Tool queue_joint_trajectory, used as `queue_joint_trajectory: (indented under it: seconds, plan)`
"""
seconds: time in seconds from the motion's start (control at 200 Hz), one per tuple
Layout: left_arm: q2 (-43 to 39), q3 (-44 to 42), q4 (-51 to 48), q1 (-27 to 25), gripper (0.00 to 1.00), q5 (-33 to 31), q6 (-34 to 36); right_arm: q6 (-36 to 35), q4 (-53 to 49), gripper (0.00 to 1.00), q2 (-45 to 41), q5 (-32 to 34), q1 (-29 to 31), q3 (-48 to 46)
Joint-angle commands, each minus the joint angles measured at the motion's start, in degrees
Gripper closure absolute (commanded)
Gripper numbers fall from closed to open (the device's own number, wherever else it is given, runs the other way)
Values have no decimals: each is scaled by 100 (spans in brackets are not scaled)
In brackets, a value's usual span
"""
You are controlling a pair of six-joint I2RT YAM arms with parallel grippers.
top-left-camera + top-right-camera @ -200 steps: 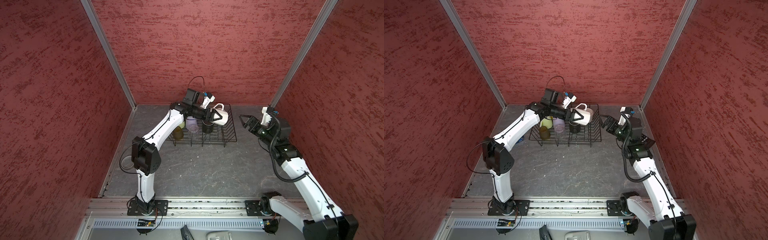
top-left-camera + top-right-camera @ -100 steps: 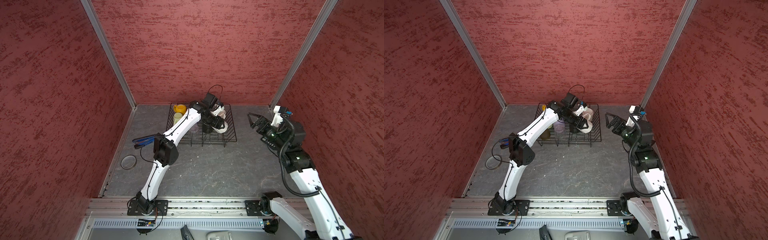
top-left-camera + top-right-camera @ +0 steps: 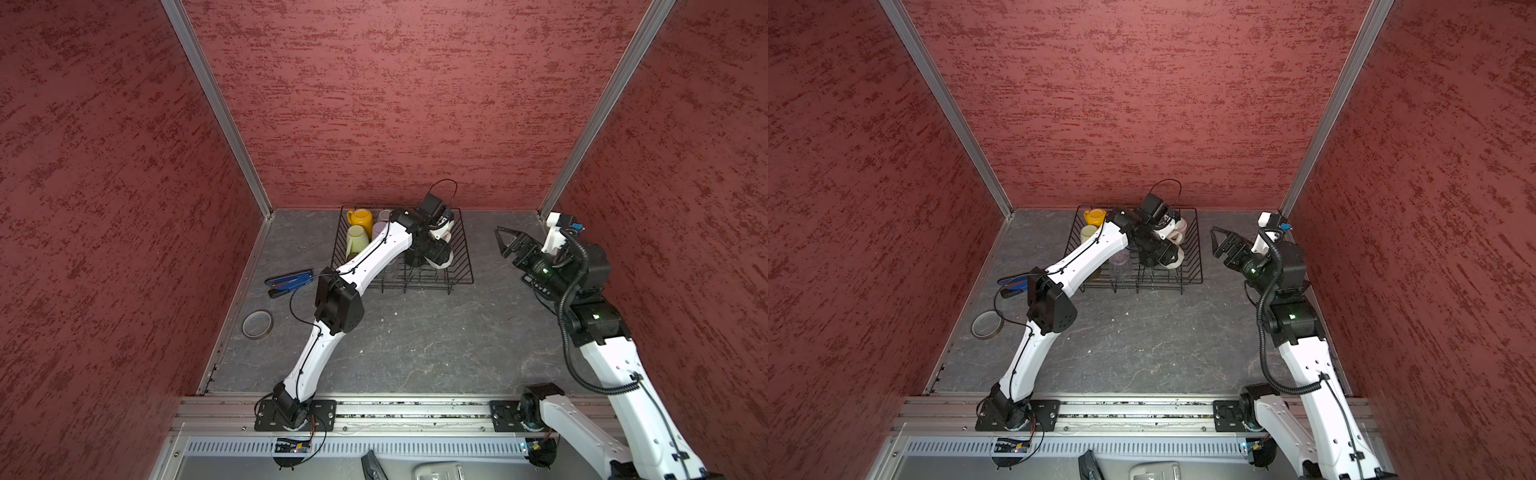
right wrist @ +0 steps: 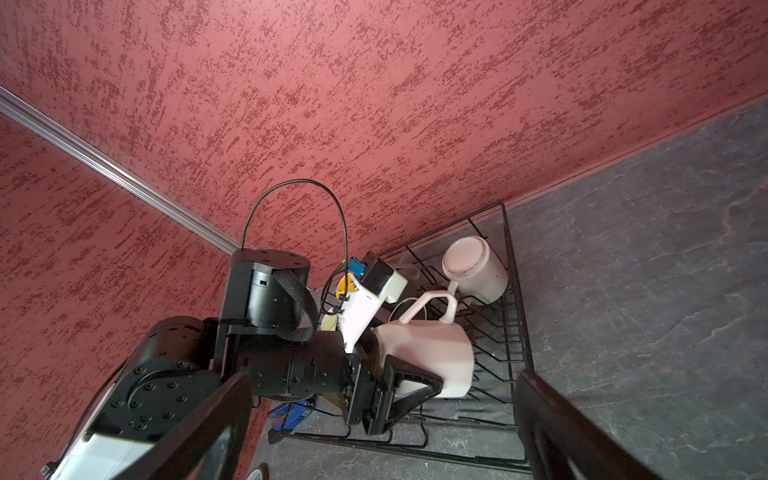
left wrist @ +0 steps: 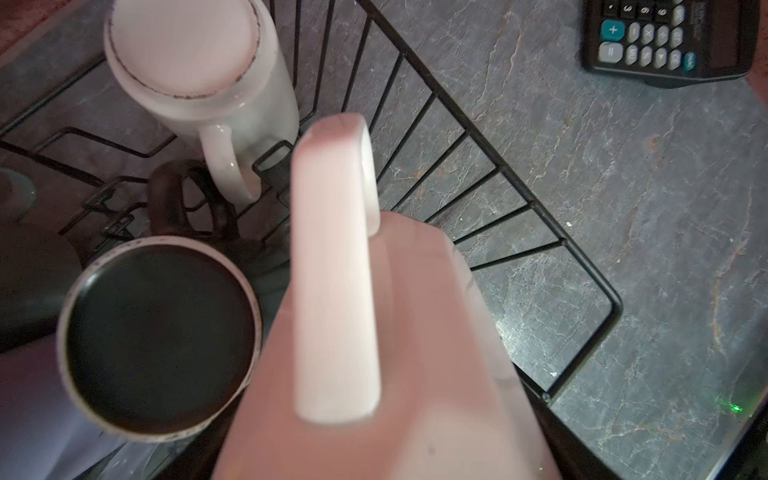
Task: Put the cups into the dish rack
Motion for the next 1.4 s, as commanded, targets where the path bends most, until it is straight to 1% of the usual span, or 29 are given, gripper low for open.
queue_joint_trajectory:
  seconds: [0.0, 0.386, 0.486, 0.581, 0.646, 0.706, 0.822, 0.927, 1.217, 1.322, 1.393]
  plan:
    - [80, 271, 331, -100, 100, -179, 226, 25, 32, 1, -49, -19, -30, -86]
    - [499, 405, 419, -259, 100, -530, 506, 148, 201, 1, 20, -162, -38, -217]
    - [571, 409, 453, -310, 85, -627, 607, 150, 225, 1, 25, -165, -32, -225]
    - [640, 418, 449, -327, 65, -643, 642, 159, 233, 1, 40, -170, -36, -226]
    - [659, 418, 432, -331, 49, -675, 633, 155, 243, 1, 52, -170, -39, -240]
    - [675, 418, 426, -337, 37, -707, 625, 167, 256, 1, 81, -189, -43, -247]
    - [686, 417, 426, -330, 23, -728, 619, 186, 301, 1, 111, -220, -40, -268]
    - [679, 412, 417, -335, 15, -709, 638, 186, 309, 1, 105, -223, -47, -286]
    - [545, 365, 465, -372, 0, -686, 601, 159, 283, 1, 96, -198, -71, -294]
    - [366, 286, 541, -368, 0, -657, 508, 36, 161, 1, 121, -120, -93, -196]
    - [94, 37, 727, -373, 0, -655, 413, -180, -28, 1, 180, -15, -128, -12]
